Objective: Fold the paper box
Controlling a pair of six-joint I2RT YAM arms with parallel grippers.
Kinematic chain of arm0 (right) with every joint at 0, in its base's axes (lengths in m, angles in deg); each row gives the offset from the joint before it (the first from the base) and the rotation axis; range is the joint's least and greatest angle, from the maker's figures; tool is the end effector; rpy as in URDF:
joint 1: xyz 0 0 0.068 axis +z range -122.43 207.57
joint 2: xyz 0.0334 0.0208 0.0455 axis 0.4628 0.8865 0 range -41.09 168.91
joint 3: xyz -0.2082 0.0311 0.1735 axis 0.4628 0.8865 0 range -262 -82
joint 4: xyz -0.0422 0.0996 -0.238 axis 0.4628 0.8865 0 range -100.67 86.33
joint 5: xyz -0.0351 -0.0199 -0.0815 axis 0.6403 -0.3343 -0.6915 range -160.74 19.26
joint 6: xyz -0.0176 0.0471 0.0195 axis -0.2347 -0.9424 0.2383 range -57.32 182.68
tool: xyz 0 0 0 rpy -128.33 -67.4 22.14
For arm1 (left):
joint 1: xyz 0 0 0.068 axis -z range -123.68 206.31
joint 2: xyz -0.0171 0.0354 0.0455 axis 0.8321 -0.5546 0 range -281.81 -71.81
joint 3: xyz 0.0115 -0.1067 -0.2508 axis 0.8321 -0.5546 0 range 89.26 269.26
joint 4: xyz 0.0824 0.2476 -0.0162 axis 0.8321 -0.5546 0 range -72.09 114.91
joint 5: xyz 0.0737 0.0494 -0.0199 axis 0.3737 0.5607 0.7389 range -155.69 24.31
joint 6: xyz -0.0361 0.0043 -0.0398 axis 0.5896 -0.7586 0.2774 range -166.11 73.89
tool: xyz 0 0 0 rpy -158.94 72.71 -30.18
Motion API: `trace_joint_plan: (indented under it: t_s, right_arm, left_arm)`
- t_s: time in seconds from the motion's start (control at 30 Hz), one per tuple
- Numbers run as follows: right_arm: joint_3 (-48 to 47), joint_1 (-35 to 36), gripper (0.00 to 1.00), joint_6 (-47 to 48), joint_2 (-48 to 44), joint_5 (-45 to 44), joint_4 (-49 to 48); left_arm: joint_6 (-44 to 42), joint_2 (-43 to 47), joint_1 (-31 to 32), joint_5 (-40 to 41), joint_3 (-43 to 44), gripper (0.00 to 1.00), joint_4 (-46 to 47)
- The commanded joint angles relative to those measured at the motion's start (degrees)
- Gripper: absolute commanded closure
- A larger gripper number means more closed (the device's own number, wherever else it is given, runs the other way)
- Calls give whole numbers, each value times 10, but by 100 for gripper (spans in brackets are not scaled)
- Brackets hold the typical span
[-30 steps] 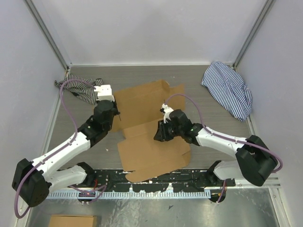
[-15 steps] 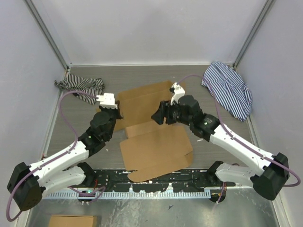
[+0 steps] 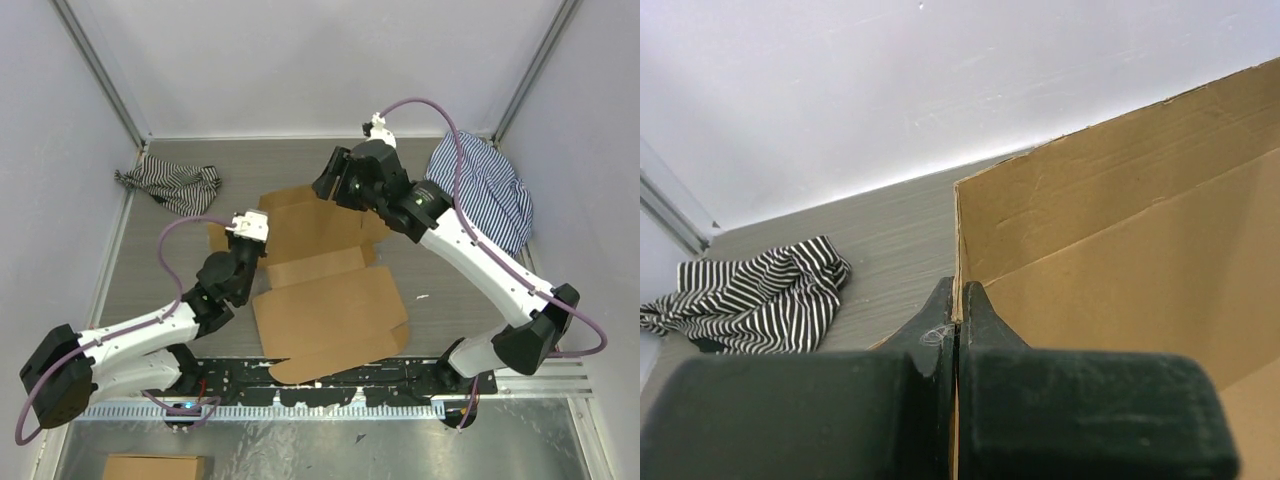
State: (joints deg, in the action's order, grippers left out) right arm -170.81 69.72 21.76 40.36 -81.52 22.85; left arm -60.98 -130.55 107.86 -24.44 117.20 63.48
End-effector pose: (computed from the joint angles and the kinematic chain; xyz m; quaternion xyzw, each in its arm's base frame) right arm 0.2372 0.2057 0.4174 0.0406 0.8455 0.2894 0.4469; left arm 0.1576 -0.1609 0.2789 0.1150 0.6602 -0.0020 0.7422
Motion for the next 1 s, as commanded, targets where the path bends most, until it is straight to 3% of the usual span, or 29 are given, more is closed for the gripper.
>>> trace_joint_plan:
  t_s: [0.0,0.3,0.63,0.97]
  right_arm:
    - [0,1,33,-138,-27,-64,47]
    - [88,1,9,-227,-103,-92,-37]
    - [77,-12,19,-288,-66,-46,-22]
    - [90,-21,18,-325,-50,-45,-32]
  left_arm:
    - [-71,-5,9,10,-25,100,129]
    - [-184,-48,57,-42,-64,100,258]
    - [-233,-52,83,-34,-81,100,318]
    - [-235,-41,90,-43,-88,100,324]
